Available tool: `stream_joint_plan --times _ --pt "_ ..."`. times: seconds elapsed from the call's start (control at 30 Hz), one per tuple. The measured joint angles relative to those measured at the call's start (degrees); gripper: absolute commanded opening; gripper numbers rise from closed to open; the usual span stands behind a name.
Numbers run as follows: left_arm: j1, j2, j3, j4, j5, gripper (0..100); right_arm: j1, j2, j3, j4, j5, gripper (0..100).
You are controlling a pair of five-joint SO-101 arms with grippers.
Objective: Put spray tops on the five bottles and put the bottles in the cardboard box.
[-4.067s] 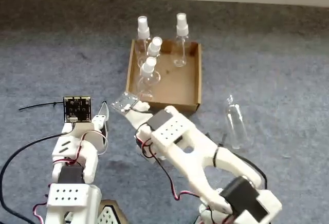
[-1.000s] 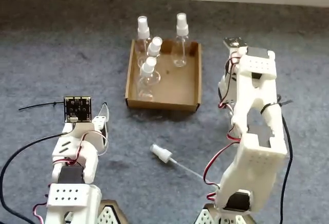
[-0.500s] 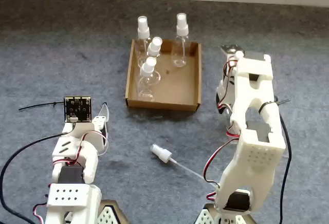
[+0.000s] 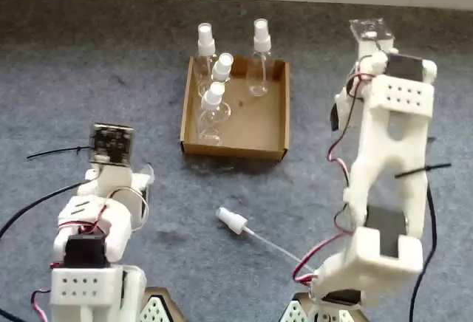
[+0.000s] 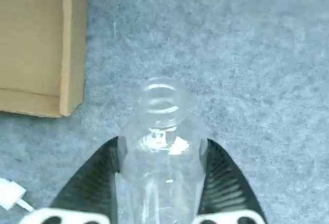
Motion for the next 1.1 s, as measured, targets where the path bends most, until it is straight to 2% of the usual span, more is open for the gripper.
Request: stream_joint_plan --times 0.1,0.27,0.37,0.43,0.5,0.6,0.77,0.87,1.1 --pt "5.6 0.3 -7.9 9.5 -3.3 15 -0.7 -8.6 8.9 -4.3 0.0 0.3" --pt "11.0 11.6 -18.6 16.1 -5.2 15 -2.1 -21.6 30.4 -14.4 0.0 0.3" --pt "14.1 23.7 -25.0 18.9 -5.7 15 -4.2 -27.7 41.8 -17.1 1.8 0.3" --pt "17.4 30.8 -28.1 20.2 -8.6 15 -4.7 -30.5 47.1 -17.7 3.3 0.3" --pt "21.0 35.3 -30.2 20.9 -12.9 15 -4.6 -32.5 50.2 -18.2 4.6 0.4" --pt "25.5 38.2 -31.2 21.2 -14.6 15 -4.5 -34.0 51.4 -18.6 6.4 0.4" --pt "30.9 41.8 -31.3 21.2 -14.9 15 -4.6 -34.9 53.6 -21.2 7.2 0.4" --pt "31.6 44.3 -31.3 21.2 -14.8 15 -4.5 -34.9 55.5 -23.4 7.3 0.4" --pt "31.6 52.3 -34.4 21.2 -6.2 15 -4.6 -34.9 62.2 -28.7 7.3 0.4"
